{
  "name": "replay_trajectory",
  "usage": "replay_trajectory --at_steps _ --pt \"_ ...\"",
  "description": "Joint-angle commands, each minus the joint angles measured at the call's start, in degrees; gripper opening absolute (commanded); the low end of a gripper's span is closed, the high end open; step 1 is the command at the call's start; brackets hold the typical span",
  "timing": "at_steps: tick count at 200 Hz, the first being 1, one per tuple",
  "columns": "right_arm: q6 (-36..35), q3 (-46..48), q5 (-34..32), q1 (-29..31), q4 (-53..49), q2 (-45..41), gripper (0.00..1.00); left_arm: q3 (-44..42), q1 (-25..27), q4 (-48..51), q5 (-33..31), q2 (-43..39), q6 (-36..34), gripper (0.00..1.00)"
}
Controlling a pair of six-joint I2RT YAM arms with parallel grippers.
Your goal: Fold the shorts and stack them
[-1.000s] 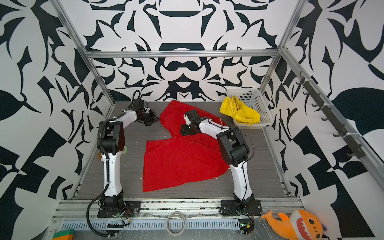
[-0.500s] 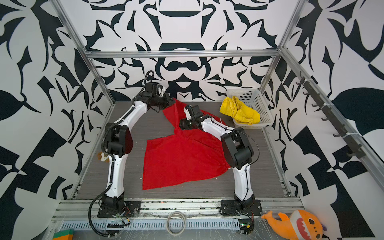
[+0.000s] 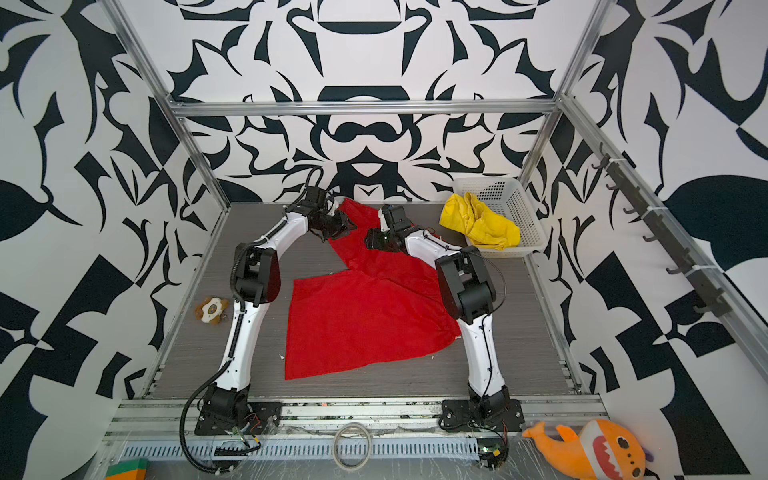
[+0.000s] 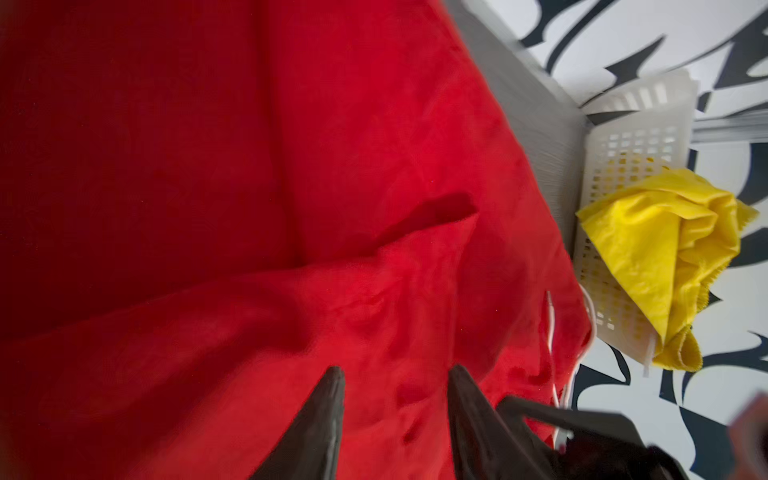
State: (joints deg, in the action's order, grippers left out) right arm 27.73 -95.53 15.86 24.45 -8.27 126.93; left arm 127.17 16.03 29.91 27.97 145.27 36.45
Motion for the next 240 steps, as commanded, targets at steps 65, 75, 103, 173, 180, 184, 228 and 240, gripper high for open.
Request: replay_trajectory --at_steps 65,75,103,173,180,184,228,240 --pt "9.3 -10.5 8.4 -0.6 2.8 7.4 0.52 3.1 -2.8 0.4 2.4 -0.9 -0.9 0.47" --pt "9.8 -11.9 8.8 -0.6 2.1 8.7 0.51 3.4 -2.6 0.6 2.5 -0.5 -0.9 0.47" --pt "10.9 -13.1 10.6 -0.6 3.5 10.4 0.48 1.9 -2.1 -0.3 2.6 -0.6 -0.9 0.47" --pt "12.1 -8.6 15.2 -0.2 12.8 9.1 0.05 3.4 -1.0 2.2 2.6 1.6 -1.2 0.48" --pt "12.1 -7.8 15.4 -0.1 13.9 8.7 0.03 3.3 -0.9 2.4 2.5 1.8 -1.2 0.48" --pt "12.0 -7.4 15.5 0.0 14.5 8.4 0.02 3.3 -0.9 2.4 2.6 2.0 -1.2 0.48" --pt "11.8 -6.3 18.0 0.7 18.1 8.3 0.00 2.3 -0.8 1.0 3.5 2.0 -0.7 0.48" --pt "11.7 -6.1 18.7 1.0 18.8 8.3 0.00 2.5 -0.8 1.1 3.4 2.0 -0.7 0.48"
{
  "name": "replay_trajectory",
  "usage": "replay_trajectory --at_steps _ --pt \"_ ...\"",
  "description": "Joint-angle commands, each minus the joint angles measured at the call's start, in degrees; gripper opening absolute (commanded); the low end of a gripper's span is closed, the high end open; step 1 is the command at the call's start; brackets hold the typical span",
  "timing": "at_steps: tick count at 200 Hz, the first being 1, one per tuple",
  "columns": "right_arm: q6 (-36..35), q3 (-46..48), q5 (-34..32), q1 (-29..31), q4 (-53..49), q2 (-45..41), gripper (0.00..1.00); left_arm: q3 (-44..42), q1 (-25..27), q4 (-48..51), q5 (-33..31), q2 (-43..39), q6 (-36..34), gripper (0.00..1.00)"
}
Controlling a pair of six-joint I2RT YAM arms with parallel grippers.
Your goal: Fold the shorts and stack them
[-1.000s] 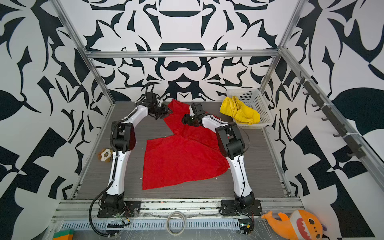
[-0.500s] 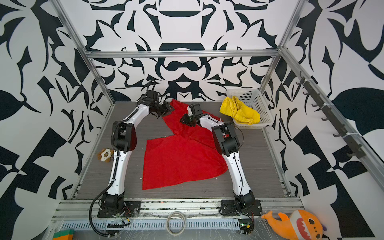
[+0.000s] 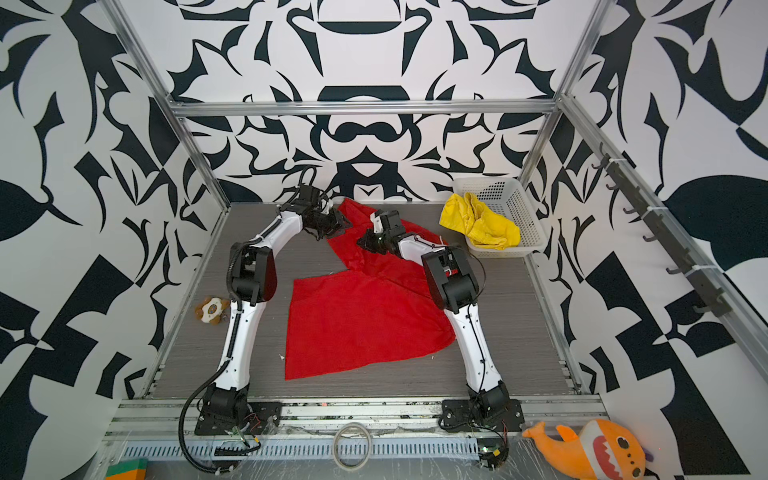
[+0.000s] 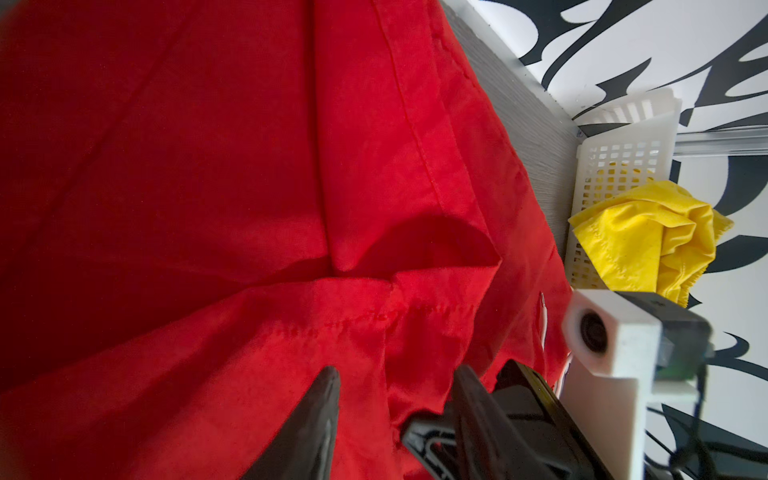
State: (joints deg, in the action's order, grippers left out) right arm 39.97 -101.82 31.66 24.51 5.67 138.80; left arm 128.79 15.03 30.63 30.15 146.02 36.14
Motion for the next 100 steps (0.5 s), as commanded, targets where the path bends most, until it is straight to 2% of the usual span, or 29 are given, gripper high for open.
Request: replay_trajectory --at_steps 1,47,69,84,100 --pt "-0.6 0.2 3.0 1.0 5.0 -3.6 0.00 0.8 0.2 0.4 1.2 1.4 -0.4 0.48" --pt "-3.1 1.3 4.1 1.7 5.9 -5.1 0.00 0.3 -0.2 0.9 -0.1 0.5 -2.4 0.54" --pt "-7.8 4.4 4.3 1.9 6.0 -7.6 0.00 -2.3 -1.9 -2.2 1.6 -1.7 -3.4 0.55" --pt "-11.8 6.5 4.5 1.9 6.0 -9.4 0.00 -4.9 -3.3 -3.9 2.6 -4.0 -6.8 0.55" --pt "-16.1 8.1 4.9 1.9 5.9 -10.8 0.00 -8.2 -4.7 -5.5 5.6 -7.0 -13.8 0.54"
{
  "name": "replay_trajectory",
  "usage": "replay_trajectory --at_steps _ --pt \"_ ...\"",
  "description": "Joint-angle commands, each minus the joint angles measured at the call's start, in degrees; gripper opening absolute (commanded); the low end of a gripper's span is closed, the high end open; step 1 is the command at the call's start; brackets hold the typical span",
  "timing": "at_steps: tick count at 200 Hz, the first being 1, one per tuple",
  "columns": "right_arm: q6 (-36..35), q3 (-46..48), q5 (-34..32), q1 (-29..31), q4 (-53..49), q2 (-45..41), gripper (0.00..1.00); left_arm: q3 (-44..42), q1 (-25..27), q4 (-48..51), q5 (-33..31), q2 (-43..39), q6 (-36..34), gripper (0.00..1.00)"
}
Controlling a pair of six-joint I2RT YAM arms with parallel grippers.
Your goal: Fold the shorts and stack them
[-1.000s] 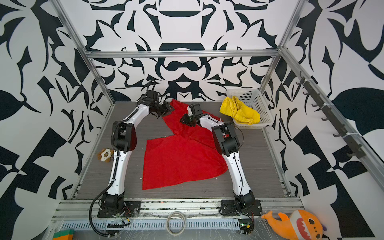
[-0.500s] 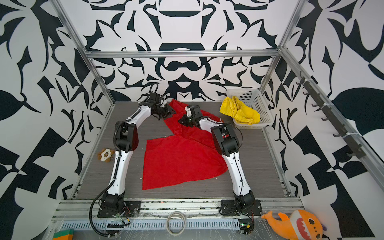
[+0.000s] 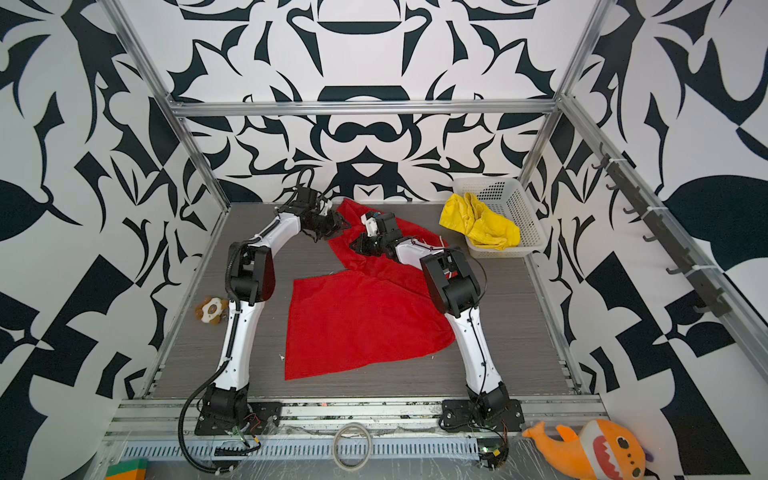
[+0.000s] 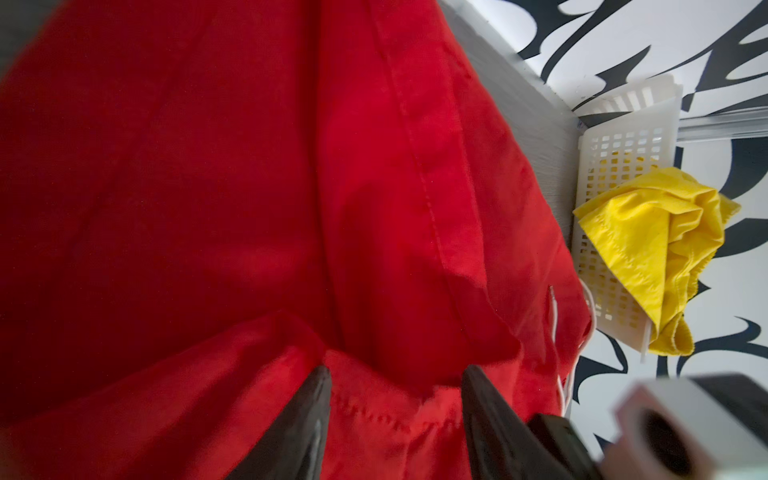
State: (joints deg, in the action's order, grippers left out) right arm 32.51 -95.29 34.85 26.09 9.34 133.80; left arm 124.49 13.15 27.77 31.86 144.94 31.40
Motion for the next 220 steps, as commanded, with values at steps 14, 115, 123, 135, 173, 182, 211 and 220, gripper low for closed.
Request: replay_trajectory --at_steps 14,115,123,135,173,182,211,220 --pt "-12.7 3.4 2.4 0.4 3.3 -6.9 0.00 -7.3 -3.5 -2.9 5.9 -9.3 -17.4 0.53" --pt "-34.6 -0.1 -1.0 4.2 -9.2 -6.6 0.00 -8.2 -8.6 17.0 15.1 -14.2 -52.0 0.55" --pt "-35.5 -0.3 -1.5 4.8 -9.8 -6.4 0.00 -7.9 -8.5 18.4 15.1 -13.7 -52.9 0.56" --pt "-36.3 -0.4 -2.2 5.2 -9.9 -6.4 0.00 -8.0 -8.6 18.6 15.2 -13.2 -53.6 0.59" --pt "-36.7 -0.5 -3.1 5.9 -9.4 -6.4 0.00 -7.9 -8.2 20.9 17.9 -11.1 -55.3 0.63" --pt "-36.8 -0.6 -3.3 5.9 -9.3 -6.4 0.00 -7.2 -7.9 22.7 18.5 -10.4 -56.6 0.64" --pt "-36.4 -0.8 -3.6 5.9 -9.2 -6.4 0.00 -5.4 -6.8 26.3 18.0 -8.2 -59.1 0.65" --pt "-36.4 -0.9 -3.6 6.0 -9.2 -6.4 0.00 -4.3 -6.6 27.6 17.6 -7.5 -59.1 0.65"
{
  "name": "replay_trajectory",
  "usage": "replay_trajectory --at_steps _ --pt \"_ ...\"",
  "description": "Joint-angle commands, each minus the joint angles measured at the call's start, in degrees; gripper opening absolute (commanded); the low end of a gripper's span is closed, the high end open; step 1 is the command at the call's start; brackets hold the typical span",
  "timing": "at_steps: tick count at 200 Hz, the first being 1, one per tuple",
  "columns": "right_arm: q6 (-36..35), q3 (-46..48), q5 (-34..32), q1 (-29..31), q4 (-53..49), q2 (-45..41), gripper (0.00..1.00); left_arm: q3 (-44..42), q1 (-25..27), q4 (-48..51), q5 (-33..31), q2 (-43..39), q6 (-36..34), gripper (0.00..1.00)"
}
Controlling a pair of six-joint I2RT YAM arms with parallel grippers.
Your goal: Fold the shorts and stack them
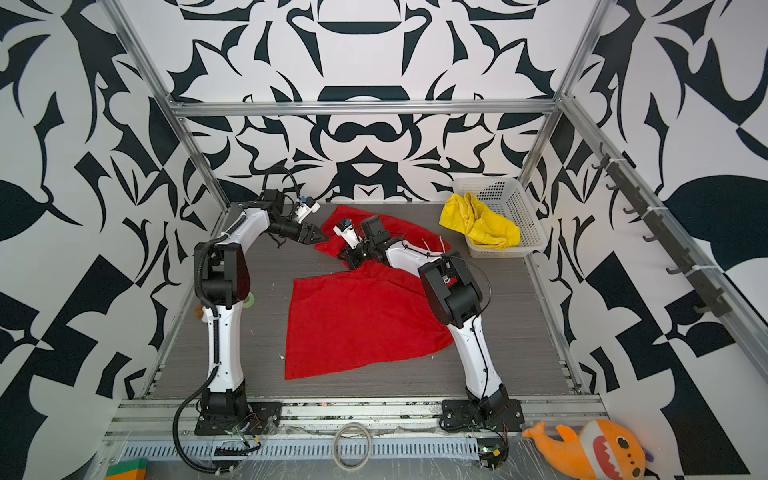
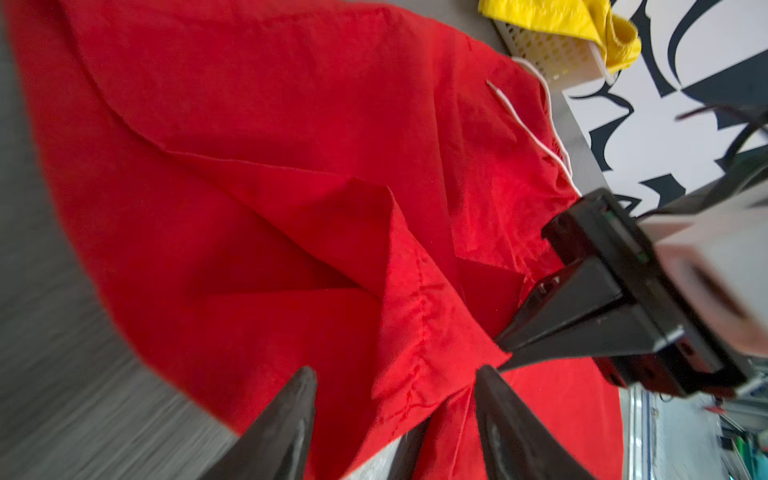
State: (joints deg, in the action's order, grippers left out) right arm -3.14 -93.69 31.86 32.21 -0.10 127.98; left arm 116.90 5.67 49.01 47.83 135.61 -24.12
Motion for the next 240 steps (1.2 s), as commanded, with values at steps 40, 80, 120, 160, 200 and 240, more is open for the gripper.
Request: replay_trajectory --at_steps 40,80,120,160,200,240 --pt "-0.7 -3.2 -0.7 -0.1 0.2 -0.3 0.00 4.5 1.4 8.5 1.5 2.5 -5.3 0.58" --pt "-0.1 -4.0 -0.7 0.1 0.4 0.0 0.00 5.0 1.6 9.6 1.6 2.5 -5.2 0.21" --pt "7.4 -3.7 -0.6 -1.5 -0.9 -1.9 0.29 2.0 0.8 8.3 -1.8 -1.6 -3.7 0.00" --pt "22.4 0.2 -3.0 -6.7 2.1 -3.6 0.44 -8.0 -0.3 2.8 -8.7 -8.9 -0.7 0.00" --pt "27.4 -7.4 -12.3 -8.5 -9.9 2.2 0.43 -12.6 -1.4 3.1 -15.3 -11.2 2.2 0.00" --pt "29.9 -15.4 -21.5 -9.5 -22.5 7.4 0.43 -15.6 -2.3 4.1 -24.9 -12.0 5.7 0.00"
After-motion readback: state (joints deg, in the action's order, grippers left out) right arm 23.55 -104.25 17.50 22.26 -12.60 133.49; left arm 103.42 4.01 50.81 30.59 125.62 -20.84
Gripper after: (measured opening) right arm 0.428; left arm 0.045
